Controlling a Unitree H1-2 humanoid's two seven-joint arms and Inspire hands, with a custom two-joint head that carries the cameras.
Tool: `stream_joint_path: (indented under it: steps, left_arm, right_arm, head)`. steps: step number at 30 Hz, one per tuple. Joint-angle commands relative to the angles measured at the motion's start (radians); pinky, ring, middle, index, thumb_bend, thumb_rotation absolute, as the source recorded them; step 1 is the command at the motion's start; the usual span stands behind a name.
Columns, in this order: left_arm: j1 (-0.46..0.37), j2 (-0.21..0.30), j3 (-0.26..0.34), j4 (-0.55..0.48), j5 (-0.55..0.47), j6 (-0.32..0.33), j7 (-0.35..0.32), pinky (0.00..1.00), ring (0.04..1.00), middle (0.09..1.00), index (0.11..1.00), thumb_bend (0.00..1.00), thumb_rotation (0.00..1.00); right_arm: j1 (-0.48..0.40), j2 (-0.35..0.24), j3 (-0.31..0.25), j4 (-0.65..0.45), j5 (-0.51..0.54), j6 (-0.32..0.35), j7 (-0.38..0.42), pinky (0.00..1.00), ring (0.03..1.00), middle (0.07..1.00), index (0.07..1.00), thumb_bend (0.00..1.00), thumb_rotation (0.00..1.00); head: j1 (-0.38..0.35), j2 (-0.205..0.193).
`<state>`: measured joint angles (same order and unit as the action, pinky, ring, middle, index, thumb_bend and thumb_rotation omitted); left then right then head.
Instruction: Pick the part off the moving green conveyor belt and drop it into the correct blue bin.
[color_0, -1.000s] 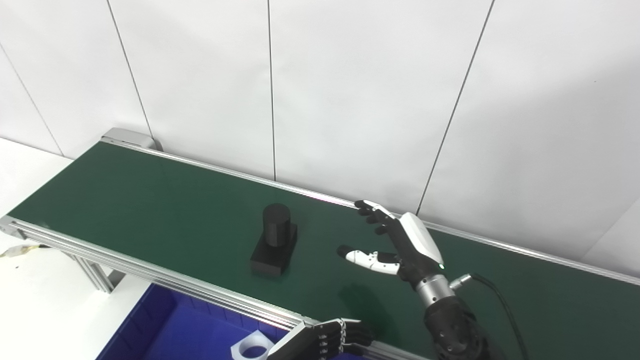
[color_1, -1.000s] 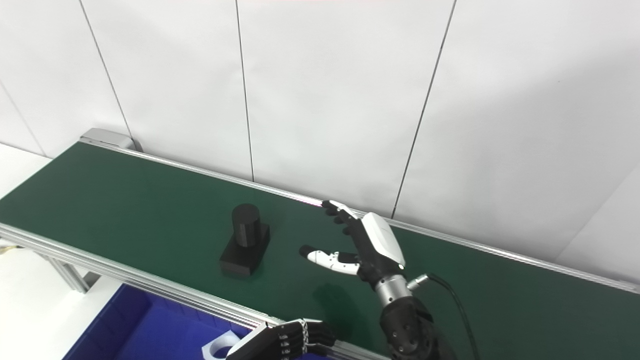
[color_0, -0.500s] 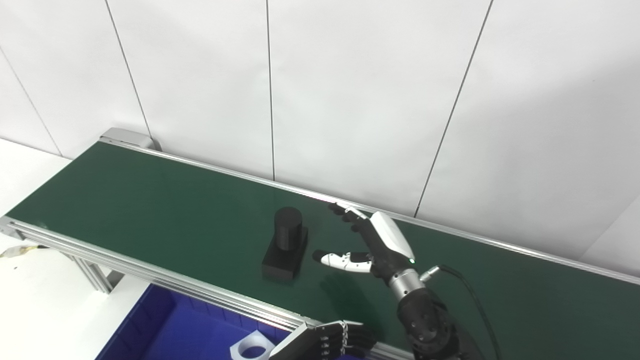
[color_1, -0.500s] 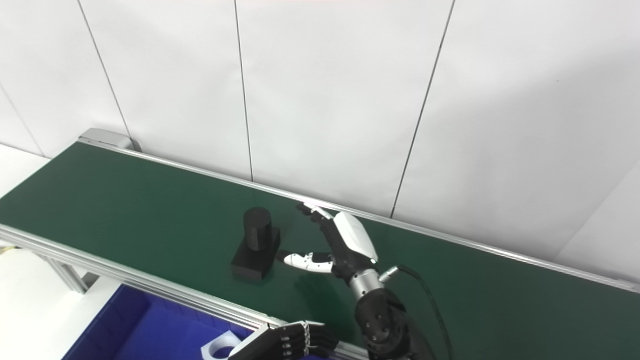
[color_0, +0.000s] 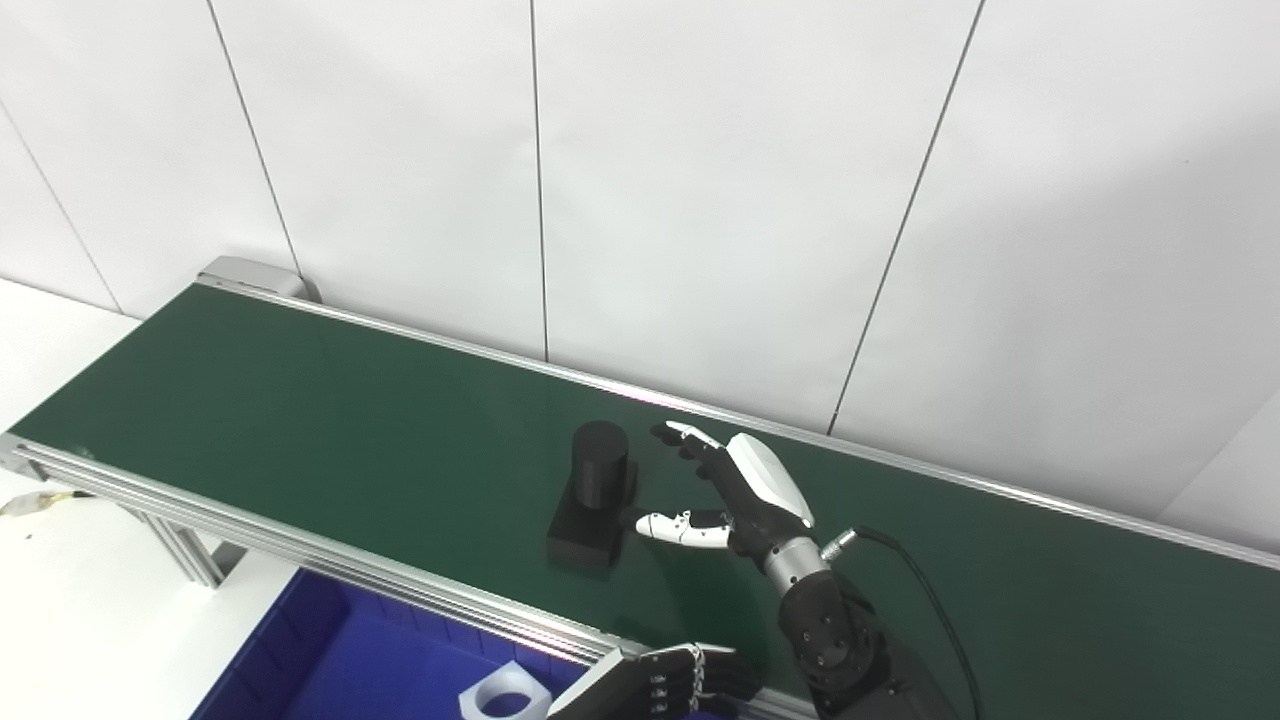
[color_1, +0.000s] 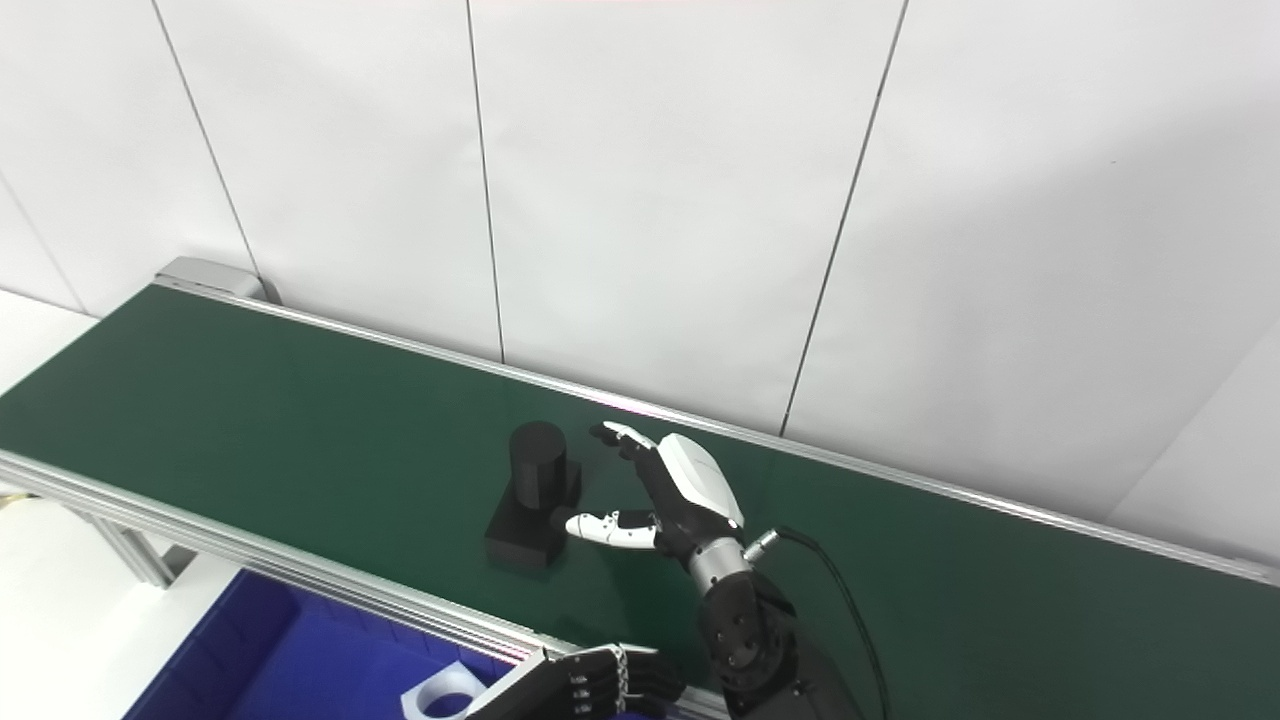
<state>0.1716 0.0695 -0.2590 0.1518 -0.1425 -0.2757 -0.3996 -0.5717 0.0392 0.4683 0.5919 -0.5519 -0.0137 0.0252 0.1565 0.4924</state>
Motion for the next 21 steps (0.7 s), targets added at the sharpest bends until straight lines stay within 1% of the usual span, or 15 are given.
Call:
stream_joint_path:
  steps: [1,11,16,18,21]
  left_arm:
    - [-0.004,-0.006,-0.003,-0.034,-0.007,-0.013,-0.004,0.79,0.813,0.786,0.760,1.00,0.11]
    - [0.002,-0.004,-0.003,-0.045,-0.001,-0.008,-0.002,0.78,0.805,0.784,0.761,1.00,0.11]
    - [0.003,-0.005,-0.006,-0.049,0.003,-0.009,-0.002,0.78,0.805,0.787,0.765,1.00,0.12]
    - [0.003,-0.007,-0.007,-0.050,0.006,-0.007,0.000,0.79,0.809,0.790,0.767,1.00,0.12]
    - [0.004,-0.010,-0.008,-0.052,0.010,-0.006,0.004,0.78,0.807,0.789,0.768,1.00,0.12]
  right_arm:
    - [-0.059,0.029,-0.003,-0.004,0.001,-0.067,-0.035,0.77,0.854,0.868,0.867,0.62,0.46]
    - [-0.100,0.053,-0.009,0.111,0.007,-0.092,-0.085,0.77,0.846,0.859,0.856,0.63,0.46]
    - [-0.108,0.056,-0.009,0.114,0.005,-0.080,-0.089,0.78,0.852,0.861,0.858,0.63,0.45]
    - [-0.111,0.054,-0.006,0.113,-0.001,-0.083,-0.095,0.78,0.845,0.854,0.857,0.65,0.44]
    - [-0.114,0.047,0.003,0.103,-0.011,-0.085,-0.094,0.76,0.841,0.855,0.854,0.67,0.39]
  head:
    - [0.002,0.002]
    - [0.005,0.004]
    - [0.008,0.010]
    - [0.009,0.013]
    - [0.008,0.014]
